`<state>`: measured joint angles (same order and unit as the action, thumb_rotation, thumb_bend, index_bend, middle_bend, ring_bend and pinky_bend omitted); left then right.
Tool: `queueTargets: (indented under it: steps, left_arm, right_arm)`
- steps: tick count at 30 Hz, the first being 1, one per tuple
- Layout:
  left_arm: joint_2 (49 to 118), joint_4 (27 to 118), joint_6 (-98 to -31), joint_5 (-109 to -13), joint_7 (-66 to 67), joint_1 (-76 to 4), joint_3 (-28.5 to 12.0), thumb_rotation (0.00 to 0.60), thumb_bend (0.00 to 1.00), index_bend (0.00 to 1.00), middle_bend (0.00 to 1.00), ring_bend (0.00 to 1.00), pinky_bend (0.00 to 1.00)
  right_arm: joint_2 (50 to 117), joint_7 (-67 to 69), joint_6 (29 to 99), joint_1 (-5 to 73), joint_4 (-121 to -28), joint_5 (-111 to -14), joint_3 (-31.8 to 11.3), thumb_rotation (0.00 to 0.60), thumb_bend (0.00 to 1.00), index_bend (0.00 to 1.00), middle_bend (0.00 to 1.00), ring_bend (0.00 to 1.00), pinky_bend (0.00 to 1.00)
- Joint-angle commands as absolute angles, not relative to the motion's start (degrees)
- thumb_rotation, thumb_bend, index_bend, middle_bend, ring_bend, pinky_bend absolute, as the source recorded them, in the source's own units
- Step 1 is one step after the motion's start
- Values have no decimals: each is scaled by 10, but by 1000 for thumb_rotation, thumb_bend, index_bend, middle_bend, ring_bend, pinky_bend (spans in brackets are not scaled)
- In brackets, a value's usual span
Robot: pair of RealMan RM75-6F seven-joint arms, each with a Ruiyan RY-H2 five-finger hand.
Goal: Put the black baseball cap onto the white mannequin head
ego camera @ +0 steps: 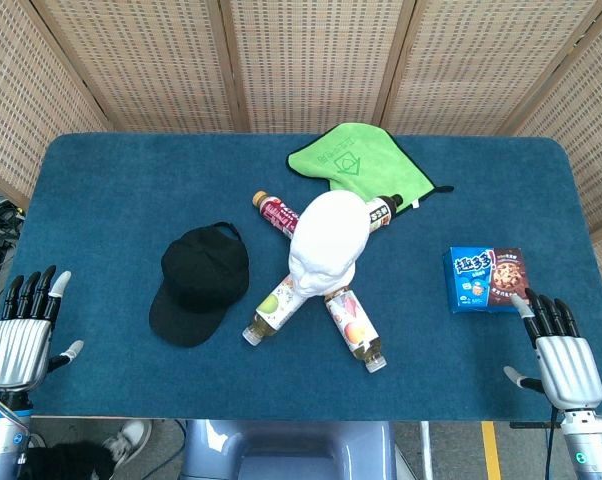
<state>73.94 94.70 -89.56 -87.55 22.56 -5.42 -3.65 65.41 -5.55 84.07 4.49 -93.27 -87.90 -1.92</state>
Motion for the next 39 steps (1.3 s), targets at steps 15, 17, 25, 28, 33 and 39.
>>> queueTargets:
  steps: [15, 17, 25, 28, 33, 39]
  left_arm:
    - [737, 948, -896, -877, 217, -54, -36, 600, 0, 0, 0, 0, 0]
    - [736, 948, -895, -877, 215, -55, -37, 600, 0, 0, 0, 0, 0]
    - [741, 945, -888, -879, 219, -58, -33, 600, 0, 0, 0, 0, 0]
    - [742, 945, -887, -881, 224, -59, -32, 600, 0, 0, 0, 0, 0]
    - [751, 938, -884, -888, 231, -61, -28, 600, 0, 0, 0, 0, 0]
    - [774, 915, -872, -896, 237, -69, -23, 600, 0, 0, 0, 0, 7]
  right_arm:
    - [654, -56, 841, 46, -934, -882, -19, 600, 35, 5, 0, 0, 0]
    - [655, -59, 838, 46, -932, -880, -18, 600, 35, 5, 0, 0, 0]
    - [655, -59, 841, 45, -933, -880, -19, 600, 35, 5, 0, 0, 0]
    - [654, -58, 841, 44, -934, -880, -19, 600, 35, 5, 0, 0, 0]
    - [652, -56, 845, 43, -937, -882, -19, 600, 35, 5, 0, 0, 0]
    - [652, -54, 842, 43, -936, -878, -19, 600, 36, 6, 0, 0, 0]
